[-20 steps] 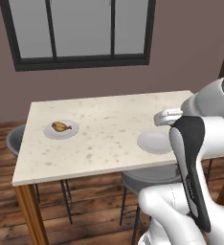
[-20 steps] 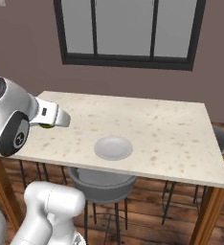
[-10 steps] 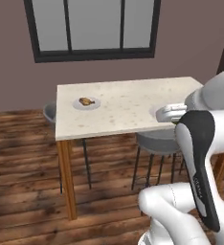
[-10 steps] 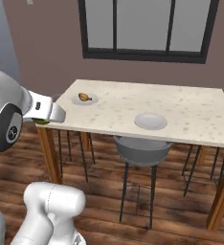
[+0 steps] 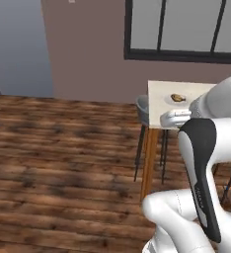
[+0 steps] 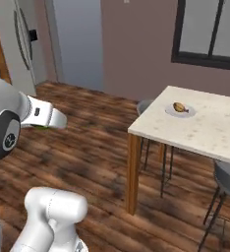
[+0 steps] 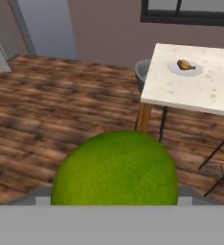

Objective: Transport the chicken drumstick and lime to the fridge. Place the chicken drumstick on the rack containing meat and place the lime on the rack containing the vegetable, ensuring meats and vegetables are on different racks.

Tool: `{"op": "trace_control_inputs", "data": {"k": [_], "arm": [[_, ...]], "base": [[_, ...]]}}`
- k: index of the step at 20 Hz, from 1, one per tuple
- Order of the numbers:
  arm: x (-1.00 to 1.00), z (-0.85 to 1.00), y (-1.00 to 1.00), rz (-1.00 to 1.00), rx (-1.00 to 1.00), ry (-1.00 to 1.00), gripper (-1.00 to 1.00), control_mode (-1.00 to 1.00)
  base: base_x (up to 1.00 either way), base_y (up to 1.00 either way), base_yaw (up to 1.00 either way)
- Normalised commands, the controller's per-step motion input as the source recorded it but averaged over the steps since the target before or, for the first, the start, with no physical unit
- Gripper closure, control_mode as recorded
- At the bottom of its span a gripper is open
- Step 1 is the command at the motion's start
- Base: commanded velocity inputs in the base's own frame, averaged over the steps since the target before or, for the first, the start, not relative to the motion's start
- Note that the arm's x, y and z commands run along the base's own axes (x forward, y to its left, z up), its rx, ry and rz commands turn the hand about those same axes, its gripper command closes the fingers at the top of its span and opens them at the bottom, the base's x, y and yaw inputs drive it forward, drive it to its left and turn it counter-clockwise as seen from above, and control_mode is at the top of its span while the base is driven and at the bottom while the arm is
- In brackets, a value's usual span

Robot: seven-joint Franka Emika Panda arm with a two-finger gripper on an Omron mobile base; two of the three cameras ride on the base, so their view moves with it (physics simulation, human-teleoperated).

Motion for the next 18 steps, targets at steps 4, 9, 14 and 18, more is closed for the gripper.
{"op": "trace_control_inputs", "data": {"k": [4,9,14,18], "arm": [[0.00,0.00,0.00,0.00,0.00,0.00,1.00,1.00],[0.00,0.00,0.00,0.00,0.00,0.00,1.00,1.00],[0.00,0.00,0.00,0.00,0.00,0.00,1.00,1.00],[0.00,0.00,0.00,0.00,0.00,0.00,1.00,1.00]], "base": [[0.00,0.06,1.00],[0.79,0.00,0.78],[1.00,-0.03,0.32],[1.00,0.21,0.00]]}}
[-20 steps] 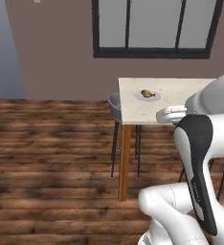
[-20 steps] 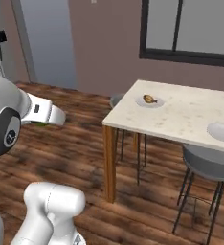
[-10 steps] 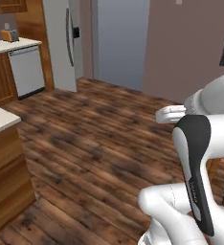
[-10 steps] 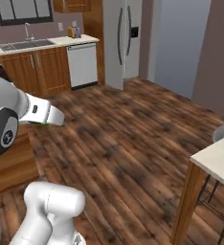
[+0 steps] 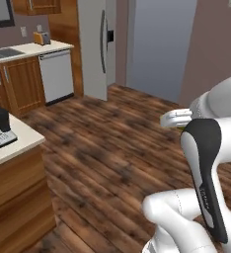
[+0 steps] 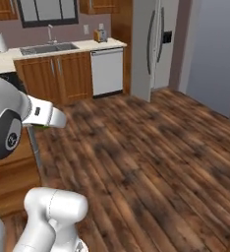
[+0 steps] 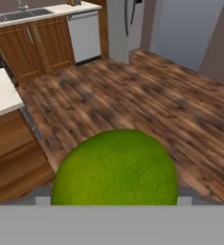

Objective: Transport the chicken drumstick and lime to the fridge. Place the chicken drumstick on the rack containing meat and place the lime on the rack containing the vegetable, ensuring meats and vegetables are on different racks.

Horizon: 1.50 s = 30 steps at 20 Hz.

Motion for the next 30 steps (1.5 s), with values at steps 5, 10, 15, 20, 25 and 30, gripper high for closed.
{"op": "trace_control_inputs", "data": {"k": [5,10,15,20,25,30], "arm": [[0.00,0.00,0.00,0.00,0.00,0.00,1.00,1.00],[0.00,0.00,0.00,0.00,0.00,0.00,1.00,1.00],[0.00,0.00,0.00,0.00,0.00,0.00,1.00,1.00],[0.00,0.00,0.00,0.00,0.00,0.00,1.00,1.00],[0.00,0.00,0.00,0.00,0.00,0.00,1.00,1.00],[0.00,0.00,0.00,0.00,0.00,0.00,1.00,1.00]], "base": [[1.00,0.13,0.00],[1.00,-0.04,0.00],[1.00,-0.70,0.14],[1.00,-1.00,0.23],[1.00,-0.97,0.39],[1.00,-0.82,0.28]]}}
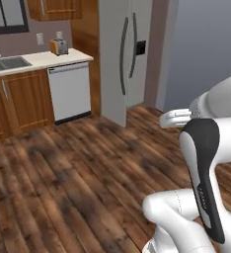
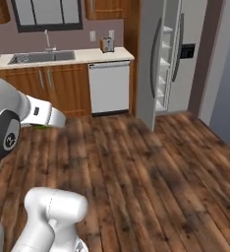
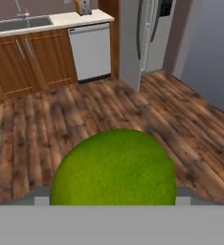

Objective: Transport the chicken drumstick and lime to the fridge. Place the chicken drumstick on the rack containing meat and place the lime on the rack containing the vegetable, ensuring meats and vegetables are on different racks.

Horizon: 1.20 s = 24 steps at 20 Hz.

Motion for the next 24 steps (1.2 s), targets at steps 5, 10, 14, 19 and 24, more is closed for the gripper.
{"op": "trace_control_inputs", "data": {"k": [5,10,14,19,24], "arm": [[0.00,0.00,0.00,0.00,0.00,0.00,1.00,1.00],[0.00,0.00,0.00,0.00,0.00,0.00,1.00,1.00],[0.00,0.00,0.00,0.00,0.00,0.00,1.00,1.00],[0.00,0.00,0.00,0.00,0.00,0.00,1.00,1.00],[0.00,0.00,0.00,0.00,0.00,0.00,1.00,1.00]], "base": [[1.00,-0.87,0.20],[1.00,-0.94,0.31],[1.00,-0.81,0.44],[0.99,-0.96,0.40],[0.75,-1.00,0.27]]}}
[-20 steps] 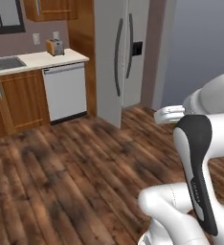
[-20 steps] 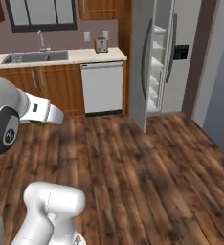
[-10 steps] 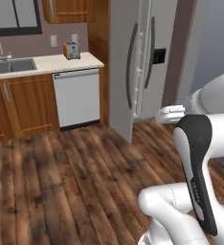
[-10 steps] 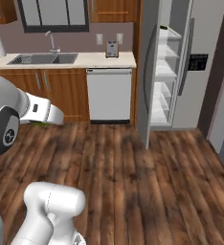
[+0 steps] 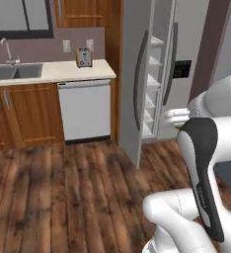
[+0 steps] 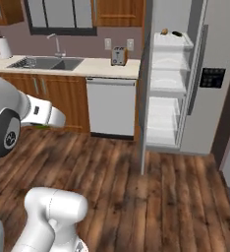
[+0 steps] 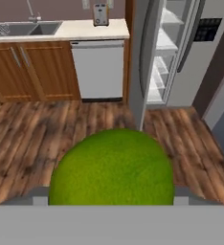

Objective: Transport the chicken drumstick and lime to the fridge. Place the chicken drumstick on the rack containing meat and place the lime on the rack containing the vegetable, ensuring meats and vegetables are on different racks.

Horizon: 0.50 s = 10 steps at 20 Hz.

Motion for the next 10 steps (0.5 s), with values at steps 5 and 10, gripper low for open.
{"op": "trace_control_inputs", "data": {"k": [5,10], "arm": [[0.00,0.00,0.00,0.00,0.00,0.00,1.00,1.00],[0.00,0.00,0.00,0.00,0.00,0.00,1.00,1.00]], "base": [[0.40,-1.00,0.19],[0.84,-1.00,0.24]]}}
